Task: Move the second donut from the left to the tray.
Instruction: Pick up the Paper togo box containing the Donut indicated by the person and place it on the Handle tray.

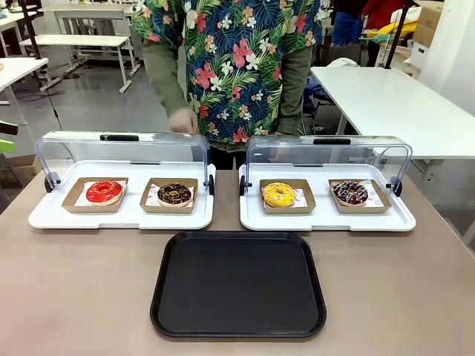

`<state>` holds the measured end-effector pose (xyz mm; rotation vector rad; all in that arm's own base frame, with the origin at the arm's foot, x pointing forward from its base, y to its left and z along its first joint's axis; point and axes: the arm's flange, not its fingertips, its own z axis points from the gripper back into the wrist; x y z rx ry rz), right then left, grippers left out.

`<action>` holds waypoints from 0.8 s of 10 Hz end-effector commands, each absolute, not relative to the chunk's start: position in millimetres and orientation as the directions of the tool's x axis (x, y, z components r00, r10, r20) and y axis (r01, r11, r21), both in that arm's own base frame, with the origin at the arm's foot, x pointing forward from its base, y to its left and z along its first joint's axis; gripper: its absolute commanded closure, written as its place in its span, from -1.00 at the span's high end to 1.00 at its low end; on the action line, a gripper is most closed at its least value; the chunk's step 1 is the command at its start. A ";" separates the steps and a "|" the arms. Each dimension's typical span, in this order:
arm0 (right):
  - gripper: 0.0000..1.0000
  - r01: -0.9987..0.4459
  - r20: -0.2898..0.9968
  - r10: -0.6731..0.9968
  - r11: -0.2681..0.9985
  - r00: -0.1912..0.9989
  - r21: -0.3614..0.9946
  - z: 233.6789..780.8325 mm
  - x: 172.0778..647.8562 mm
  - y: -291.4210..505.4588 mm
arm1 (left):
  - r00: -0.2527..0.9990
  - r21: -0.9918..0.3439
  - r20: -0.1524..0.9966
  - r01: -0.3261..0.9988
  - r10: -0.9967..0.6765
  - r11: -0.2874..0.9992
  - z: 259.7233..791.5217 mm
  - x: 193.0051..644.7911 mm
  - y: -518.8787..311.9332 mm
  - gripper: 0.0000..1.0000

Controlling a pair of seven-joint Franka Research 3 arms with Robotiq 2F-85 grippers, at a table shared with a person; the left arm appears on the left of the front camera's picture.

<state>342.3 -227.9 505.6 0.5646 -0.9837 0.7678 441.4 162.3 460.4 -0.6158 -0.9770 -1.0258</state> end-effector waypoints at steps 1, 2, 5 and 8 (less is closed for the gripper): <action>1.00 -0.793 0.903 0.307 0.606 0.300 0.058 507.4 345.8 -229.2 | 0.172 0.014 0.894 0.912 -0.414 0.409 463.3 440.7 162.0 1.00; 1.00 -0.793 0.903 0.307 0.606 0.300 0.058 507.4 345.8 -229.2 | 0.172 0.014 0.894 0.912 -0.414 0.409 463.3 440.7 162.0 1.00; 1.00 -0.793 0.903 0.307 0.606 0.300 0.058 507.4 345.8 -229.2 | 0.172 0.014 0.894 0.912 -0.414 0.409 463.3 440.7 162.0 1.00; 1.00 -0.793 0.903 0.307 0.606 0.300 0.058 507.4 345.8 -229.2 | 0.172 0.014 0.894 0.912 -0.414 0.409 463.3 440.7 162.0 1.00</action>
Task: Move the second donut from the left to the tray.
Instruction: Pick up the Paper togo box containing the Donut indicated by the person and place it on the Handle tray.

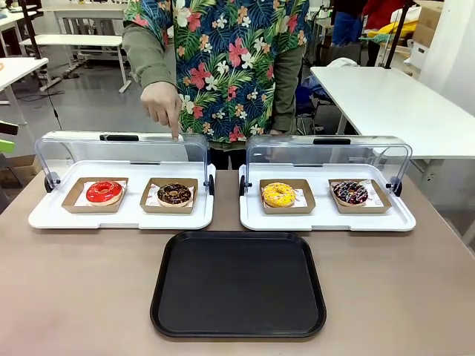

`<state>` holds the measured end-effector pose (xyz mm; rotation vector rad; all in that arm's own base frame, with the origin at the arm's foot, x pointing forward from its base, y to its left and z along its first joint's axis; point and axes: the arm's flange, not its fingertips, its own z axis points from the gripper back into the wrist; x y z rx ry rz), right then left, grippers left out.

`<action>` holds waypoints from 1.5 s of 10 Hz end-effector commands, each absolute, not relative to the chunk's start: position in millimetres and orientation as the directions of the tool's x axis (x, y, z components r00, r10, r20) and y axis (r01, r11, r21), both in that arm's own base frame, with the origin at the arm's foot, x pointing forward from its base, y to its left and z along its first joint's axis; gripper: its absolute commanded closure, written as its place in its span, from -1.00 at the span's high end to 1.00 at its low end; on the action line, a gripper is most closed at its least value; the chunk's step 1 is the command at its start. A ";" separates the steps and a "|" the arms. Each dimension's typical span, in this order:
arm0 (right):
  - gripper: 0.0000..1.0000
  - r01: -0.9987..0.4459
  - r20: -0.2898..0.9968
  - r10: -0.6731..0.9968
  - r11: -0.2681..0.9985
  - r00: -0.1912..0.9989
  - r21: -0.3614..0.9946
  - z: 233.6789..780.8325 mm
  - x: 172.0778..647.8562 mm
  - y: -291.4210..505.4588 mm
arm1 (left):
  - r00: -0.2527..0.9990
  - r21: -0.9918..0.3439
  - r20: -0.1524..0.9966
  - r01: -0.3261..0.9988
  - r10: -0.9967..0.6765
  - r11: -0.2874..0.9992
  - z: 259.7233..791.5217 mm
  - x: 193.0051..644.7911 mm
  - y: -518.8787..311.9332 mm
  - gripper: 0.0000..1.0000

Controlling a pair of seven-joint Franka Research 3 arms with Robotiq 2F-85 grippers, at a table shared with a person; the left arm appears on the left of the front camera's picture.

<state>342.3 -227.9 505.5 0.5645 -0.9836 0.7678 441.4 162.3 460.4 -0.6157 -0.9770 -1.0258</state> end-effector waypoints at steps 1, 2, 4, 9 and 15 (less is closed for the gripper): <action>1.00 -0.793 0.903 0.307 0.606 0.300 0.058 507.4 345.8 -229.2 | 0.172 0.014 0.894 0.912 -0.414 0.409 463.3 440.7 162.0 1.00; 1.00 -0.793 0.903 0.307 0.606 0.300 0.058 507.4 345.8 -229.2 | 0.172 0.014 0.894 0.912 -0.414 0.409 463.3 440.7 162.0 1.00; 1.00 -0.793 0.903 0.307 0.606 0.300 0.058 507.4 345.8 -229.2 | 0.172 0.014 0.894 0.912 -0.414 0.409 463.3 440.7 162.0 1.00; 1.00 -0.793 0.903 0.307 0.606 0.300 0.058 507.4 345.8 -229.2 | 0.172 0.014 0.894 0.912 -0.414 0.409 463.3 440.7 162.0 1.00; 1.00 -0.793 0.903 0.307 0.606 0.300 0.058 507.4 345.8 -229.2 | 0.181 0.011 0.890 0.909 -0.418 0.416 460.4 441.4 162.3 1.00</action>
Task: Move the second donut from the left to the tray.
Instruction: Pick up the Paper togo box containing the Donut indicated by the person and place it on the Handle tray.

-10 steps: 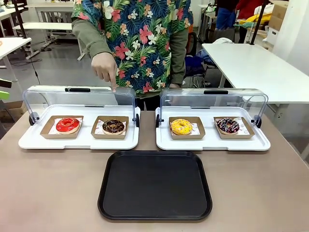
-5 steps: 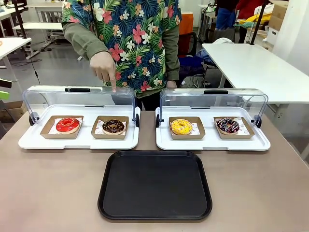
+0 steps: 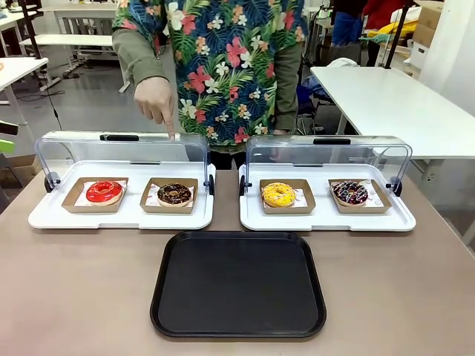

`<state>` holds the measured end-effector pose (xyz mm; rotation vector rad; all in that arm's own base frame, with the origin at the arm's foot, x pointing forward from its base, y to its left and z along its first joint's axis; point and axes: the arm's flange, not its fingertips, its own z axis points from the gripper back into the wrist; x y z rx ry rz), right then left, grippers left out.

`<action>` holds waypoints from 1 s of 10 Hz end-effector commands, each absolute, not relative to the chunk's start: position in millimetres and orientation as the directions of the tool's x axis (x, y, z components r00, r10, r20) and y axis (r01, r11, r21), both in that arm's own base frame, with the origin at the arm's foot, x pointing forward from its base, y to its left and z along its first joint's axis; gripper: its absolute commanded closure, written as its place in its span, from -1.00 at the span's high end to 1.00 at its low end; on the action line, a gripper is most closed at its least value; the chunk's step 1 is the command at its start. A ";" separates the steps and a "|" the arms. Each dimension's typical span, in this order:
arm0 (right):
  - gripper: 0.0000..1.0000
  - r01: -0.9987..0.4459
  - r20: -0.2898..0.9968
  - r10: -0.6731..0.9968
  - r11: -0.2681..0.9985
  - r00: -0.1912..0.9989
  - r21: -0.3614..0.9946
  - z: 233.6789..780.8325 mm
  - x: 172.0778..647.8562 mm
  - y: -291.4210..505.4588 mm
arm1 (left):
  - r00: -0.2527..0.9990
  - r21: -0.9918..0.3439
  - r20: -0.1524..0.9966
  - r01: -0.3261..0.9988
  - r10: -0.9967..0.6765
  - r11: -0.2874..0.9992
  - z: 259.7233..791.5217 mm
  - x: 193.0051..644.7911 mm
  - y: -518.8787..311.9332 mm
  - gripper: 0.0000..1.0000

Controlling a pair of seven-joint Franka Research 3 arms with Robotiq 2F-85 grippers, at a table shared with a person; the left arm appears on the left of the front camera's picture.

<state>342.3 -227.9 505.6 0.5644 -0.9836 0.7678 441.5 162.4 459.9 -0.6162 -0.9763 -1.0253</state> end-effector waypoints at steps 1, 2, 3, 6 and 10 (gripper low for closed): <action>1.00 -0.793 0.903 0.307 0.606 0.300 0.058 507.4 345.8 -229.2 | 0.121 0.065 0.865 0.935 -0.487 0.347 477.4 444.1 135.6 1.00; 1.00 -0.793 0.903 0.307 0.606 0.300 0.058 507.4 345.8 -229.2 | 0.090 0.107 0.818 0.947 -0.568 0.304 492.6 447.6 106.8 1.00; 1.00 -0.793 0.903 0.307 0.606 0.300 0.058 507.4 345.8 -229.2 | 0.059 0.134 0.764 0.960 -0.643 0.247 506.9 450.9 73.8 1.00; 1.00 -0.793 0.903 0.307 0.606 0.300 0.058 507.4 345.8 -229.2 | -0.002 0.143 0.571 0.985 -0.821 0.096 517.5 454.4 -41.7 1.00; 1.00 -0.793 0.903 0.307 0.606 0.300 0.058 507.4 345.8 -229.2 | -0.016 0.141 0.318 0.989 -0.948 0.030 479.8 440.9 -136.3 1.00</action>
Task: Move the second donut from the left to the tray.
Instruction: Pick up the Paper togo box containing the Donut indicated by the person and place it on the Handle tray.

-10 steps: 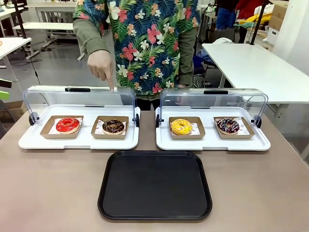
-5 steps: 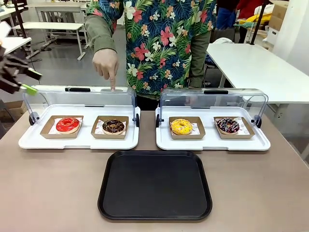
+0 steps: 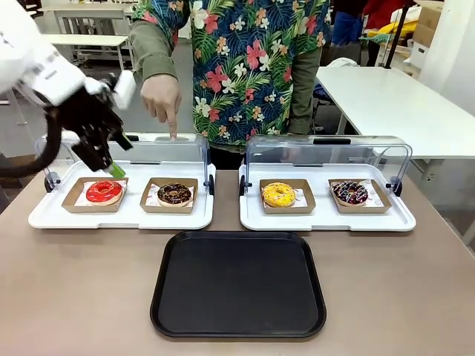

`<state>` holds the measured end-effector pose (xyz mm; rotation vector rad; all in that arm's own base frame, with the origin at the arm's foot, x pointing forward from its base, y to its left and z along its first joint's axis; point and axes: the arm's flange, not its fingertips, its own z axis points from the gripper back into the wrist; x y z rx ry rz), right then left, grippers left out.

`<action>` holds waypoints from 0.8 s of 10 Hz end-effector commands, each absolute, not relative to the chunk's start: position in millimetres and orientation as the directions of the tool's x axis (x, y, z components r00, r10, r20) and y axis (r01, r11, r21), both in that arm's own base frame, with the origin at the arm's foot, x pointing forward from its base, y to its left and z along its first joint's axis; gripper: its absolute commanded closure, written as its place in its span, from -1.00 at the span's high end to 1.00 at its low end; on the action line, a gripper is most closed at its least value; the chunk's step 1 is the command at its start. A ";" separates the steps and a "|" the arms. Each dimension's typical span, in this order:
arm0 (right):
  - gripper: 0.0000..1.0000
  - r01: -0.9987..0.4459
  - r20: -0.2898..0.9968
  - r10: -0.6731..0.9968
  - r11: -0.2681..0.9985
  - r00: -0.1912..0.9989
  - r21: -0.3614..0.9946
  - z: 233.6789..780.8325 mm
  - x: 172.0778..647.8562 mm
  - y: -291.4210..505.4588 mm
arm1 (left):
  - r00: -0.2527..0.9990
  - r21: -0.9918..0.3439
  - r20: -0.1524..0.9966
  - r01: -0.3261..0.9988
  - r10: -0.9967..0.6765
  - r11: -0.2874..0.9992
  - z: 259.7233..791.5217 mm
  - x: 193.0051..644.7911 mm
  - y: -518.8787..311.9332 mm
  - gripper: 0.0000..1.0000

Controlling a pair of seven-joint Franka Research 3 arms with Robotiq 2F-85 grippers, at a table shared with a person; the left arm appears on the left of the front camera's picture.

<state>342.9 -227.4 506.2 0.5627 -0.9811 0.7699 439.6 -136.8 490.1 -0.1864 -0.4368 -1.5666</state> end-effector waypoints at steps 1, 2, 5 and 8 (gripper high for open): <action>1.00 -0.793 0.903 0.307 0.606 0.300 0.058 507.4 345.8 -229.2 | -0.012 0.154 0.275 0.987 -0.961 0.032 466.8 438.9 -149.3 1.00; 1.00 -0.793 0.903 0.307 0.606 0.300 0.058 507.4 345.8 -229.2 | -0.010 0.196 0.255 0.980 -0.967 0.042 452.8 437.6 -157.7 1.00; 1.00 -0.793 0.903 0.307 0.606 0.300 0.058 507.4 345.8 -229.2 | -0.081 0.174 0.254 0.984 -0.964 -0.037 408.9 462.0 -160.7 1.00; 1.00 -0.793 0.903 0.307 0.606 0.300 0.058 507.4 345.8 -229.2 | -0.106 0.148 0.270 0.987 -0.957 -0.067 388.0 497.0 -158.5 1.00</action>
